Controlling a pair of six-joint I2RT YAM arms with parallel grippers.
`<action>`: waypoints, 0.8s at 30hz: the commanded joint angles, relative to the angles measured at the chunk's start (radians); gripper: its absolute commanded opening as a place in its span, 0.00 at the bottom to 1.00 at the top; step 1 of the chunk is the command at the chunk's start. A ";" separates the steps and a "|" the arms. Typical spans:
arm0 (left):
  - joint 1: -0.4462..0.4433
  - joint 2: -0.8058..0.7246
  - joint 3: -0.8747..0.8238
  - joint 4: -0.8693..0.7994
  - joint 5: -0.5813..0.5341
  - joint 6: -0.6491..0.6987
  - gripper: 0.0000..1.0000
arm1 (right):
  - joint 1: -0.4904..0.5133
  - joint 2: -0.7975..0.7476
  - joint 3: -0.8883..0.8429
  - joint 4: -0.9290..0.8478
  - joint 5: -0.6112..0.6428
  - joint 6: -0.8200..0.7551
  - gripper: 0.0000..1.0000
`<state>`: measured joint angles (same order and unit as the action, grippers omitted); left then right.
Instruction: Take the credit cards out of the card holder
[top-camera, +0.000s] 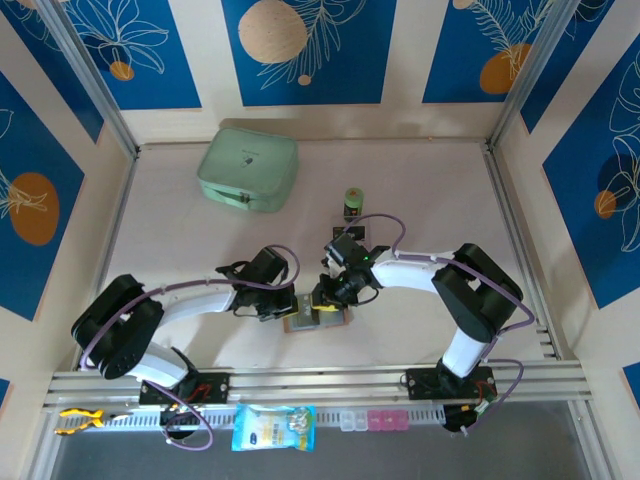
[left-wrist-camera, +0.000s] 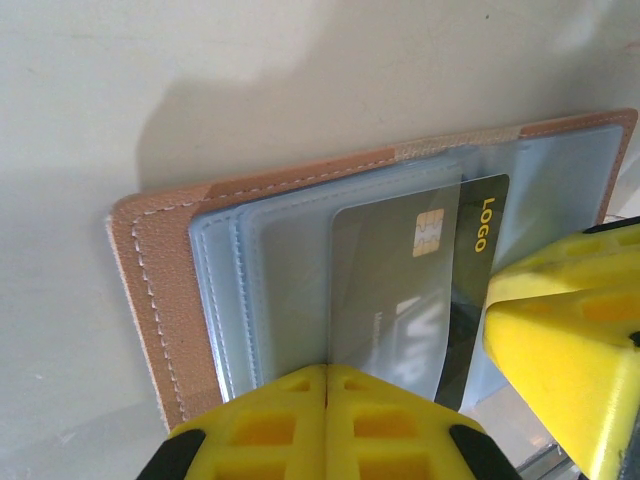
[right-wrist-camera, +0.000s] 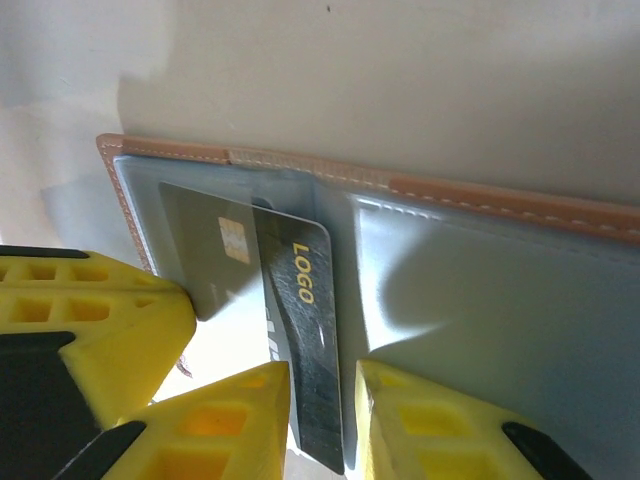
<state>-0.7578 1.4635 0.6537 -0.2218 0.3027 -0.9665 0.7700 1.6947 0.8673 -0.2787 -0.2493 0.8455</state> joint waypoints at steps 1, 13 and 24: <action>-0.007 0.006 0.011 -0.063 -0.036 0.015 0.03 | 0.001 0.017 0.005 -0.033 -0.001 -0.013 0.25; -0.006 0.006 -0.001 -0.050 -0.034 0.006 0.04 | 0.005 0.011 -0.023 0.066 -0.082 0.018 0.24; -0.007 0.003 -0.002 -0.048 -0.035 0.002 0.04 | -0.014 -0.025 -0.054 0.093 -0.090 0.029 0.15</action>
<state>-0.7578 1.4635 0.6537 -0.2218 0.3023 -0.9668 0.7628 1.7031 0.8284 -0.1905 -0.3092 0.8658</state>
